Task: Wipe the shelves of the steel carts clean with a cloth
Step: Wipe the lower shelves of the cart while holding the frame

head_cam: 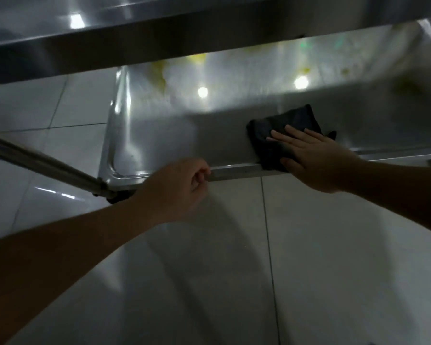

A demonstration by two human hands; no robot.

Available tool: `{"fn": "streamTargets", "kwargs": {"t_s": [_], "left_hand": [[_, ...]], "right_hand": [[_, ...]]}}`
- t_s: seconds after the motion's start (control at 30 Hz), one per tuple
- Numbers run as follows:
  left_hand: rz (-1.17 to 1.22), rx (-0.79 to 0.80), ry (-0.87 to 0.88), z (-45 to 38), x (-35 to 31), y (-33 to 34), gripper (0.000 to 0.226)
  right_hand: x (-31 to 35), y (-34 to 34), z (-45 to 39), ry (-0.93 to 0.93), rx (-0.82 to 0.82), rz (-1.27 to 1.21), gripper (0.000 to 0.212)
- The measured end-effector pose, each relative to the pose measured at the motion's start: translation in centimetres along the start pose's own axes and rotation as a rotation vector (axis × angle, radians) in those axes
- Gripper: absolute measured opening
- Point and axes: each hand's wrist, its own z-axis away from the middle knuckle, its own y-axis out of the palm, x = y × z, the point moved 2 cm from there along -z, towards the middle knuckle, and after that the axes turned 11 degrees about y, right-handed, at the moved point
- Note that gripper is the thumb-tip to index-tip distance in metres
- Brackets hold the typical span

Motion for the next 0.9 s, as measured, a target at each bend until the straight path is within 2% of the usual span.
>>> {"fn": "streamTargets", "kwargs": {"t_s": [0.13,0.2,0.33,0.5,0.63,0.7,0.83,0.9], "left_hand": [[-0.133,-0.009,0.054,-3.5,-1.4,1.1,0.018],[-0.203,-0.062,0.075,-5.1,-1.7,2.1,0.024],[-0.154,-0.162,-0.067,-8.3,-3.0,4.9,0.042],[-0.133,-0.081,-0.137,-11.2,-6.0,9.2,0.058],[-0.122,-0.103,-0.181,-13.2,-7.9,10.9,0.058],[-0.145,-0.104,-0.195,-14.1,-8.5,11.7,0.059],[-0.213,-0.087,-0.212,-14.5,-8.7,12.7,0.062],[-0.235,-0.098,-0.21,-14.3,-8.7,12.9,0.063]], "right_hand": [[-4.5,0.0,2.2,0.049,0.02,-0.009,0.072],[-6.5,0.0,3.2,0.093,0.0,0.0,0.074],[-10.3,-0.2,5.7,0.207,-0.083,-0.025,0.07],[-14.9,-0.1,8.4,0.484,-0.196,-0.097,0.072],[-13.9,0.0,7.9,0.689,-0.222,-0.191,0.07],[-11.4,0.2,7.0,0.661,-0.213,-0.198,0.073],[-5.7,1.2,5.5,0.32,-0.149,-0.111,0.069],[-5.7,1.5,5.5,0.219,-0.126,-0.104,0.064]]}}
